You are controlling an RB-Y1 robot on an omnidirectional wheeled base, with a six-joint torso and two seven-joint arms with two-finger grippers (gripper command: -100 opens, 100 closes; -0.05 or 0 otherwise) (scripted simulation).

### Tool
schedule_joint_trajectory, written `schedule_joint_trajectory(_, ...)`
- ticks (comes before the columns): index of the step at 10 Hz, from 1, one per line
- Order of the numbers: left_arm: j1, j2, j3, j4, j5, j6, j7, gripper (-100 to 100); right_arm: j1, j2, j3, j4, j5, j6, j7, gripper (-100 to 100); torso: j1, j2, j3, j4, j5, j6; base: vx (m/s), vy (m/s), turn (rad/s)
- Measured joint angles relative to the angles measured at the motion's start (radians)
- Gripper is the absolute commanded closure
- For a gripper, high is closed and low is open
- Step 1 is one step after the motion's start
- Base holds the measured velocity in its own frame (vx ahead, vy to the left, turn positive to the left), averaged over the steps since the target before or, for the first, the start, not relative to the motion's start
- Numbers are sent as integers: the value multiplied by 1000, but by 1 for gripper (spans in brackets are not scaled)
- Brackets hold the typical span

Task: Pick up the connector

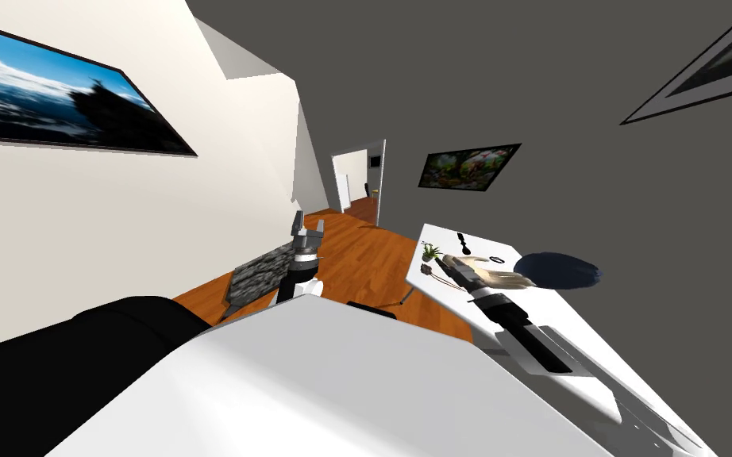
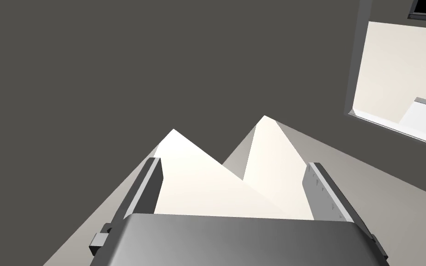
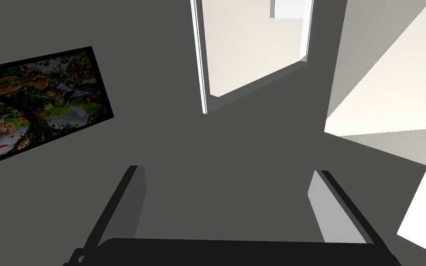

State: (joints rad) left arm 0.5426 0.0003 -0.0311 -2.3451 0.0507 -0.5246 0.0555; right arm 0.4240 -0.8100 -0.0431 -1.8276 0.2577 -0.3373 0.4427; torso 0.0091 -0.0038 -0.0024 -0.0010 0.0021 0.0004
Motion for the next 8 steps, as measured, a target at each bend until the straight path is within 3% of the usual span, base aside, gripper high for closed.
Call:
schedule_joint_trajectory(2,0,0,0,0,0,0,0,0,10,-47,0,29,33,14,27,-100,-4,2,1,0,-1,0,67,78,96)
schedule_joint_trajectory(3,0,0,0,0,0,0,0,0,6,-68,9,69,65,22,53,-100,-3,1,0,0,-1,0,71,118,116)
schedule_joint_trajectory(4,0,0,0,0,0,0,0,0,31,-102,2,86,94,33,75,-100,-1,1,1,0,0,1,48,90,13)
schedule_joint_trajectory(8,0,0,0,0,0,0,0,0,42,-171,17,174,179,72,138,-100,-3,2,1,1,0,1,59,85,48)
